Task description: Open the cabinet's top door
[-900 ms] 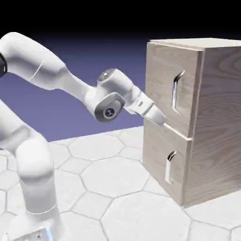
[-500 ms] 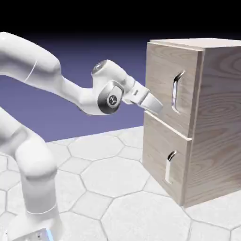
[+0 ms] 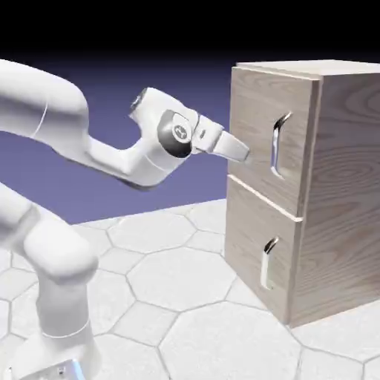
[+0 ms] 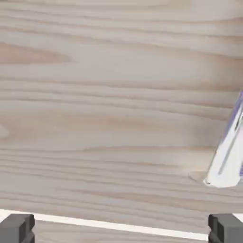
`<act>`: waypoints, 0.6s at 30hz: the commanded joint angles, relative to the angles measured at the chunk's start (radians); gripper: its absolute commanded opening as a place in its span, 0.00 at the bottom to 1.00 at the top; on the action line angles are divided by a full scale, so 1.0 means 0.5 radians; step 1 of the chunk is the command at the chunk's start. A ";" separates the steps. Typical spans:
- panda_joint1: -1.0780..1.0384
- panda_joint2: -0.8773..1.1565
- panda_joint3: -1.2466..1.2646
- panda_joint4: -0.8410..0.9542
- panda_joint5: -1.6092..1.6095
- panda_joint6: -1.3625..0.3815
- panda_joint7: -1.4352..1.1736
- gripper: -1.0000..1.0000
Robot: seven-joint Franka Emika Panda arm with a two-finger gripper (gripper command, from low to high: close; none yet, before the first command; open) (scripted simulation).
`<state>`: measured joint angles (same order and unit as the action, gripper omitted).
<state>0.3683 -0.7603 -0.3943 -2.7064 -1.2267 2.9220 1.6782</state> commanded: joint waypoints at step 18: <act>0.455 -0.243 -0.503 0.132 -1.566 -0.147 1.196 0.50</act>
<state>0.5956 -0.8817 -0.6460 -2.6403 -2.0095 2.8486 2.2762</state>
